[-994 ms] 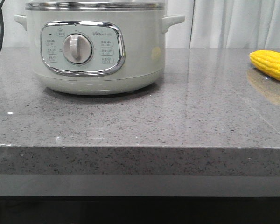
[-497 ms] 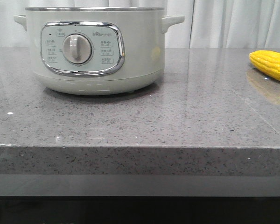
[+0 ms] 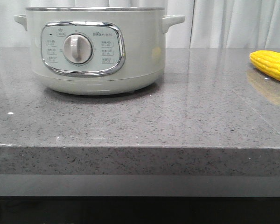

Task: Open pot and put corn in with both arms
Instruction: 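Lift the glass lid off the pot with the left gripper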

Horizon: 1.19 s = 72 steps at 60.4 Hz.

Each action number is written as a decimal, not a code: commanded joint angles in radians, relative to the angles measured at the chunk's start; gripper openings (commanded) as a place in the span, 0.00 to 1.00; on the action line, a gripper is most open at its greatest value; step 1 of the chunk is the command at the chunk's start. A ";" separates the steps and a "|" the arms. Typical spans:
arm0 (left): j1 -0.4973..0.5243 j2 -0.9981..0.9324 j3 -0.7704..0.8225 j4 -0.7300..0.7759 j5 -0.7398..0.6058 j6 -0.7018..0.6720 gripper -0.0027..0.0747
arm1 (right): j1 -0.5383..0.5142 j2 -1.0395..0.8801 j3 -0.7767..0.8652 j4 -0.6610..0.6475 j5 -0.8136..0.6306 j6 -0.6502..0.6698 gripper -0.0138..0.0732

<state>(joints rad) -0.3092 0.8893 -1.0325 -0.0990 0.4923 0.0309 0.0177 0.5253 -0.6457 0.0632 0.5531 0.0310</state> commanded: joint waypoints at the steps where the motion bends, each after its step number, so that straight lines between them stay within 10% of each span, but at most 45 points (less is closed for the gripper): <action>1: 0.024 -0.099 0.039 -0.010 -0.111 -0.008 0.32 | -0.004 0.012 -0.028 -0.008 -0.064 -0.010 0.82; 72: 0.028 -0.324 0.212 -0.010 -0.066 -0.008 0.32 | -0.057 0.932 -0.770 -0.051 0.335 -0.020 0.82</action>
<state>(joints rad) -0.2815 0.5699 -0.7810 -0.0970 0.5726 0.0309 -0.0316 1.4327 -1.3347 0.0195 0.9013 0.0326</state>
